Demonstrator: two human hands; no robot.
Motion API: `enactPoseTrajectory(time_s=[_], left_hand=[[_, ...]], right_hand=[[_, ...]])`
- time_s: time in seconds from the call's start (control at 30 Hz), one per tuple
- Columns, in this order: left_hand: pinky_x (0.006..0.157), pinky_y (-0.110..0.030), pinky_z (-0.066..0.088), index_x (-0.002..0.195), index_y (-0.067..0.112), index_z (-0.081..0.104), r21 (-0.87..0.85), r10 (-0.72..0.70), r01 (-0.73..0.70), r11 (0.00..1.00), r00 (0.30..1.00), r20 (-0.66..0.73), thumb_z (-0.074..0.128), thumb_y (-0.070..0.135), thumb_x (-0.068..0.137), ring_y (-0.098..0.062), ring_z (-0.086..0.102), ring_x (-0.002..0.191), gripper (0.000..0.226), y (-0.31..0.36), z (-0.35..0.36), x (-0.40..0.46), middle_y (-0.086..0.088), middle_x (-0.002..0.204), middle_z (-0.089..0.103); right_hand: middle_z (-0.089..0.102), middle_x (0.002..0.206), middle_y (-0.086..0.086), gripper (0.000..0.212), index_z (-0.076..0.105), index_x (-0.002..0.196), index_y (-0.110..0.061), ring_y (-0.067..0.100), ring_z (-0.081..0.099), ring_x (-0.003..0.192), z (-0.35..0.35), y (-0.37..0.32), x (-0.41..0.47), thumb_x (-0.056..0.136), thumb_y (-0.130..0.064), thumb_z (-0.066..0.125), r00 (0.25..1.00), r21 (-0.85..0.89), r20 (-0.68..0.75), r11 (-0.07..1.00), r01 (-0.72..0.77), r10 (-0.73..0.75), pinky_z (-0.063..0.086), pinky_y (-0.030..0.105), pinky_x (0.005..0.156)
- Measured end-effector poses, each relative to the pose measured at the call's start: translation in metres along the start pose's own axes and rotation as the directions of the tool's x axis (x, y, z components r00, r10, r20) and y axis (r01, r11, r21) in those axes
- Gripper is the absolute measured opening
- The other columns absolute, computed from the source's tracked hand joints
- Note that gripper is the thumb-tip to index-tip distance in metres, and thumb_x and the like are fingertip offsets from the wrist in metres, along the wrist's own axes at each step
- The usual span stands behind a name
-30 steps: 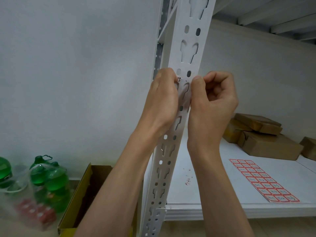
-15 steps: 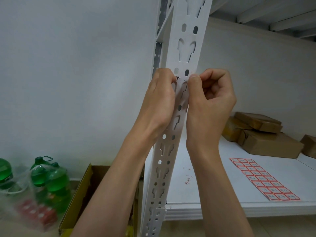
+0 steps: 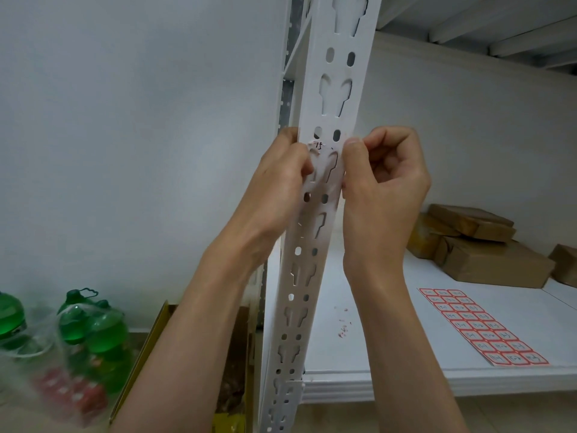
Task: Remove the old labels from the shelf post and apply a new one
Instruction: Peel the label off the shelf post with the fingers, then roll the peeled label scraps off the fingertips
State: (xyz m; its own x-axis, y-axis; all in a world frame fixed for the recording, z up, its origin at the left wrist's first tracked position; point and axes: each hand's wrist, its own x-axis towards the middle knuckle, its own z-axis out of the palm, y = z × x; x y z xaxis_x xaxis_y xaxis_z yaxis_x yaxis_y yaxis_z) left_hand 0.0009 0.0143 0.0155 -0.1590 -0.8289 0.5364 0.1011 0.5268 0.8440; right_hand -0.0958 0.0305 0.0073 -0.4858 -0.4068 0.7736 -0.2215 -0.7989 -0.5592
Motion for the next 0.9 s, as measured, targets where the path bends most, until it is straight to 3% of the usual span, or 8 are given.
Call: enactPoseTrajectory(time_s=[0.07,0.13,0.23,0.3,0.6,0.73,0.83,0.9], left_hand=[[0.096,-0.045,0.054,0.122,0.006,0.057,0.036,0.023,-0.023,0.999,0.999,0.022,0.037,0.019,0.088,-0.023,0.065,0.102,0.041,-0.001,-0.01,0.001,-0.009,0.114,0.069],[0.095,-0.042,0.056,0.127,0.018,0.058,0.092,0.111,-0.106,0.99,0.992,-0.053,0.04,0.02,0.094,-0.019,0.067,0.105,0.037,0.002,-0.02,0.003,-0.003,0.114,0.069],[0.079,-0.024,0.054,0.104,0.029,0.065,0.191,0.31,-0.268,0.944,0.918,-0.247,0.049,0.021,0.09,-0.012,0.067,0.094,0.023,0.011,-0.034,0.001,0.008,0.1,0.067],[0.072,-0.018,0.051,0.086,0.029,0.07,0.247,0.415,-0.352,0.903,0.865,-0.284,0.053,0.015,0.088,-0.008,0.064,0.084,0.022,0.016,-0.04,-0.002,0.012,0.086,0.068],[0.07,-0.025,0.061,0.102,0.022,0.078,0.43,0.582,-0.517,0.74,0.813,-0.026,0.071,0.019,0.093,-0.01,0.072,0.084,0.012,0.031,-0.018,-0.016,0.011,0.092,0.074],[0.072,-0.019,0.059,0.097,0.023,0.08,0.457,0.571,-0.536,0.71,0.818,0.072,0.078,0.027,0.086,-0.003,0.071,0.08,0.011,0.032,0.003,-0.02,0.015,0.087,0.073],[0.067,-0.006,0.05,0.089,0.027,0.08,0.454,0.525,-0.51,0.731,0.845,0.103,0.082,0.024,0.081,0.002,0.068,0.076,0.008,0.03,0.024,-0.024,0.02,0.079,0.069],[0.067,-0.006,0.05,0.084,0.027,0.081,0.478,0.443,-0.445,0.757,0.888,0.124,0.086,0.022,0.077,0.003,0.068,0.074,0.009,0.024,0.042,-0.026,0.019,0.077,0.07]], right_hand=[[0.057,0.076,-0.002,0.017,0.056,0.083,-0.016,0.014,0.053,0.069,-0.005,-0.002,0.003,0.09,-0.005,0.067,0.999,0.025,0.032,1.0,-0.009,0.008,0.051,0.03,0.066],[0.058,0.076,0.0,0.017,0.058,0.082,-0.015,0.017,0.053,0.068,-0.01,-0.005,0.005,0.09,-0.005,0.069,0.997,0.063,0.079,0.998,-0.018,0.013,0.05,0.031,0.067],[0.065,0.075,0.002,0.01,0.066,0.083,-0.009,0.013,0.058,0.067,-0.017,-0.011,0.008,0.088,-0.008,0.075,0.989,0.079,0.146,0.996,-0.042,0.03,0.053,0.027,0.068],[0.069,0.076,0.004,0.008,0.07,0.084,-0.006,0.013,0.061,0.067,-0.021,-0.013,0.01,0.085,-0.008,0.077,0.979,0.101,0.197,0.993,-0.067,0.046,0.055,0.025,0.068],[0.071,0.081,0.008,0.024,0.072,0.095,-0.001,0.02,0.068,0.075,-0.046,-0.011,0.017,0.08,-0.02,0.073,0.907,0.168,0.381,0.952,-0.257,0.177,0.058,0.028,0.078],[0.072,0.09,0.01,0.03,0.07,0.103,0.0,0.021,0.069,0.082,-0.064,-0.004,0.022,0.083,-0.022,0.066,0.844,0.204,0.485,0.909,-0.363,0.228,0.057,0.028,0.08],[0.071,0.099,0.016,0.029,0.069,0.108,0.002,0.024,0.069,0.091,-0.081,0.008,0.024,0.089,-0.019,0.062,0.826,0.209,0.483,0.878,-0.431,0.29,0.057,0.028,0.083],[0.073,0.107,0.02,0.025,0.07,0.111,0.004,0.028,0.071,0.099,-0.093,0.02,0.025,0.095,-0.013,0.061,0.822,0.136,0.438,0.876,-0.462,0.365,0.057,0.03,0.088]])
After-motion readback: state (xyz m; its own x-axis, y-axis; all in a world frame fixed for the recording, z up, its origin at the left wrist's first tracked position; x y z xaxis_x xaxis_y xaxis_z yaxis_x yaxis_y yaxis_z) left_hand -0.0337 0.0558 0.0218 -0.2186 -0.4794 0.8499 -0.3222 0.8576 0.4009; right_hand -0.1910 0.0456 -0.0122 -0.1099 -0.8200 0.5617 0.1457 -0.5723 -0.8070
